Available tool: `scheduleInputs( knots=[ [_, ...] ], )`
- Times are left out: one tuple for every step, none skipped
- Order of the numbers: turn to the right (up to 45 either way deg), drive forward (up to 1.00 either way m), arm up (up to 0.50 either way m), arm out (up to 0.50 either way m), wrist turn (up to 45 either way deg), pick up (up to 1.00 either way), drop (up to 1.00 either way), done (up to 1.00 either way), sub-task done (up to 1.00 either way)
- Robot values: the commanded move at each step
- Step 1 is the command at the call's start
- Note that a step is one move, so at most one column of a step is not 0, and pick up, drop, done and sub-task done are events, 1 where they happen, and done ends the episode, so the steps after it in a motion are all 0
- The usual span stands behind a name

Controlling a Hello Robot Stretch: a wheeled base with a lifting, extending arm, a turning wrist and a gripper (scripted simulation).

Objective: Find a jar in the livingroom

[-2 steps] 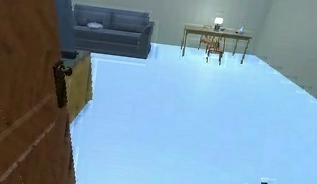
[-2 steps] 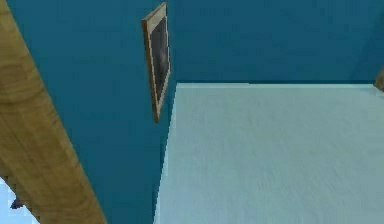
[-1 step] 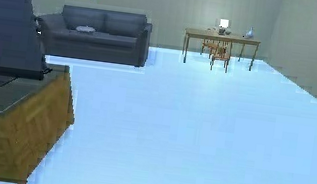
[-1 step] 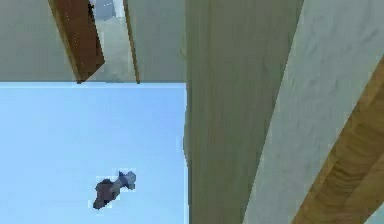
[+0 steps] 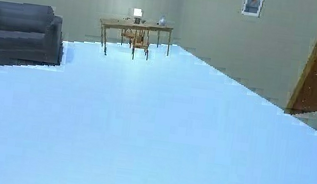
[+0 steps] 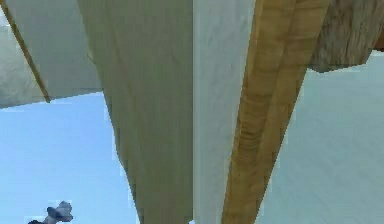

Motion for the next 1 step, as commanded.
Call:
scheduleInputs(
  knots=[
    [0.0, 1.0, 0.0, 0.0, 0.0, 0.0, 0.0, 0.0, 0.0]
  ],
)
